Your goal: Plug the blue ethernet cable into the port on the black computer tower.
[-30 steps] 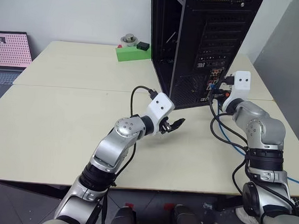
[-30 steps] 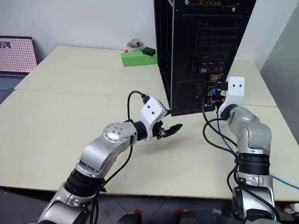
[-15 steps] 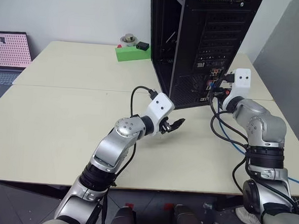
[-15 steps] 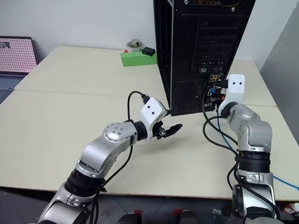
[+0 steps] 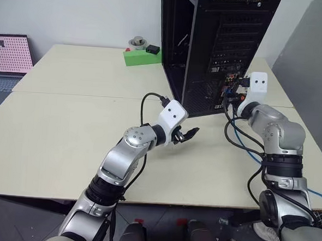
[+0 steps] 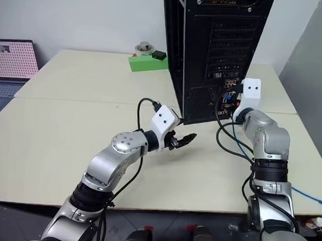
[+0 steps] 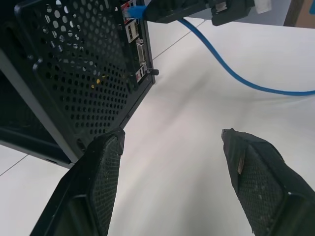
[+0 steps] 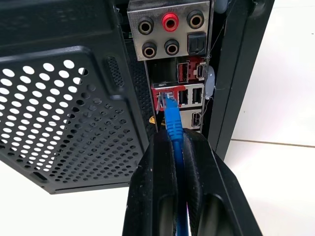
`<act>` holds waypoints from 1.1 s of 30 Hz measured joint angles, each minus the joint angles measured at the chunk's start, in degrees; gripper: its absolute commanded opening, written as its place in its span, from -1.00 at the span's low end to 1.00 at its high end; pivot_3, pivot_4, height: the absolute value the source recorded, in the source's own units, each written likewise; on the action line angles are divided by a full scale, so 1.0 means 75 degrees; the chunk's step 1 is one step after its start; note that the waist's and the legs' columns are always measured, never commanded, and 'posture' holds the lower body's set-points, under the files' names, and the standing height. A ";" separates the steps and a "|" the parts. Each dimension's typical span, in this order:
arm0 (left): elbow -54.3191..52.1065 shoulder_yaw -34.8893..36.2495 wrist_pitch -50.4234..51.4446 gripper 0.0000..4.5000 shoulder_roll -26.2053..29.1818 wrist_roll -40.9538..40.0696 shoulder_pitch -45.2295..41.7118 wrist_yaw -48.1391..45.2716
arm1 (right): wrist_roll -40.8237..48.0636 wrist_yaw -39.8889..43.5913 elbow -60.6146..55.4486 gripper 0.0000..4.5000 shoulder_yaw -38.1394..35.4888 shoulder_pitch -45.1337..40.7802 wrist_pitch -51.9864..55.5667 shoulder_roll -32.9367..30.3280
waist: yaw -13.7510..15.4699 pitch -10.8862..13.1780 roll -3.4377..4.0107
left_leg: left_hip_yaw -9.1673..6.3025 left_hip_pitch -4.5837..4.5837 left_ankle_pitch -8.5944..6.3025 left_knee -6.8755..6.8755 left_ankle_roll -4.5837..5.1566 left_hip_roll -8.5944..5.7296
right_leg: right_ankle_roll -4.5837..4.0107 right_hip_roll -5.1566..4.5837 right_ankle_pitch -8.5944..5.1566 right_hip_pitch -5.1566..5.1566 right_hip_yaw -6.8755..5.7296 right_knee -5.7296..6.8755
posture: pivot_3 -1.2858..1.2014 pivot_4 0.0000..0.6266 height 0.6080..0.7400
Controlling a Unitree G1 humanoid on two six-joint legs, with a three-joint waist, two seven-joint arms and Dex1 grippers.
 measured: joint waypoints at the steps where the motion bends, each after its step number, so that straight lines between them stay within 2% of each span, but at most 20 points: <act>1: 0.0001 0.0000 0.0000 0.49 -0.0001 0.0000 0.0000 0.0000 | -0.0045 -0.0020 0.0075 -1.00 0.0005 -0.0053 -0.0036 0.0042 | -0.0011 0.0000 0.0000 | 0.0000 0.0000 0.0000 0.0000 0.0000 0.0000 | 0.0000 0.0000 0.0000 -0.0001 0.0000 0.0001 | 0.03 -0.52 1.00; 14: 0.0002 0.0000 -0.0002 0.49 0.0005 0.0001 0.0006 0.0002 | -0.0163 0.0232 0.0404 -1.00 0.0178 -0.0206 -0.0315 0.0052 | -0.0129 0.0001 0.0001 | 0.0000 0.0002 0.0000 0.0000 0.0000 0.0000 | 0.0000 0.0001 0.0000 -0.0002 0.0003 0.0006 | 0.03 -0.52 1.00; 15: 0.0003 0.0000 -0.0004 0.50 0.0009 0.0004 0.0011 0.0002 | -0.0163 0.0271 0.0403 -0.71 0.0196 -0.0195 -0.0324 0.0010 | -0.0129 0.0001 0.0002 | 0.0000 0.0002 0.0000 0.0000 0.0000 0.0000 | 0.0000 0.0001 0.0000 -0.0002 0.0002 0.0006 | 0.03 -0.52 1.00; 16: 0.0008 0.0000 -0.0014 0.50 0.0012 0.0007 0.0014 0.0002 | -0.0160 0.0307 0.0392 -0.66 0.0209 -0.0168 -0.0349 -0.0035 | -0.0126 0.0001 0.0002 | 0.0000 0.0001 0.0000 0.0000 0.0000 0.0000 | 0.0000 0.0000 0.0000 -0.0002 0.0002 0.0005 | 0.03 -0.52 1.00; 17: 0.0034 0.0000 -0.0071 0.50 0.0022 0.0019 0.0020 0.0001 | -0.0156 0.0428 0.0252 -0.48 0.0219 -0.0056 -0.0401 -0.0156 | -0.0102 0.0001 0.0002 | 0.0000 -0.0001 0.0000 -0.0002 0.0000 0.0000 | 0.0000 0.0000 0.0000 -0.0002 0.0000 0.0003 | 0.03 -0.52 1.00; 21: 0.0153 0.0009 -0.0122 0.50 0.0087 0.0083 0.0048 0.0003 | -0.0153 0.0603 -0.0067 -0.20 0.0227 0.0305 -0.0443 -0.0382 | -0.0043 0.0001 0.0001 | 0.0000 -0.0005 0.0000 -0.0002 0.0000 -0.0001 | -0.0002 -0.0001 -0.0002 -0.0001 0.0000 -0.0003 | 0.03 -0.52 1.00; 26: 0.0180 0.0081 -0.0139 0.50 0.0148 0.0098 0.0090 -0.0027 | -0.0115 0.1000 -0.1048 0.30 0.0241 0.1146 -0.0349 -0.0846 | 0.0054 0.0002 0.0002 | 0.0000 -0.0010 0.0000 -0.0001 0.0000 -0.0001 | -0.0001 -0.0001 -0.0002 -0.0004 -0.0002 -0.0006 | 0.03 -0.52 1.00; 27: 0.0176 0.0116 -0.0140 0.50 0.0183 0.0086 0.0097 -0.0053 | -0.0064 0.1155 -0.1380 0.45 0.0239 0.1347 -0.0349 -0.0993 | 0.0071 0.0002 0.0002 | -0.0001 -0.0011 0.0000 -0.0001 0.0000 -0.0001 | -0.0001 -0.0002 -0.0002 -0.0003 -0.0003 -0.0007 | 0.03 -0.52 1.00; 33: 0.0154 0.0428 -0.0143 0.50 0.0352 -0.0167 0.0089 -0.0350 | 0.0559 0.2337 -0.2769 0.96 0.0098 0.2305 -0.0664 -0.1601 | 0.0084 0.0002 0.0002 | -0.0003 -0.0011 0.0000 -0.0001 0.0000 0.0000 | 0.0001 -0.0001 -0.0003 -0.0002 -0.0007 -0.0011 | 0.03 -0.52 1.00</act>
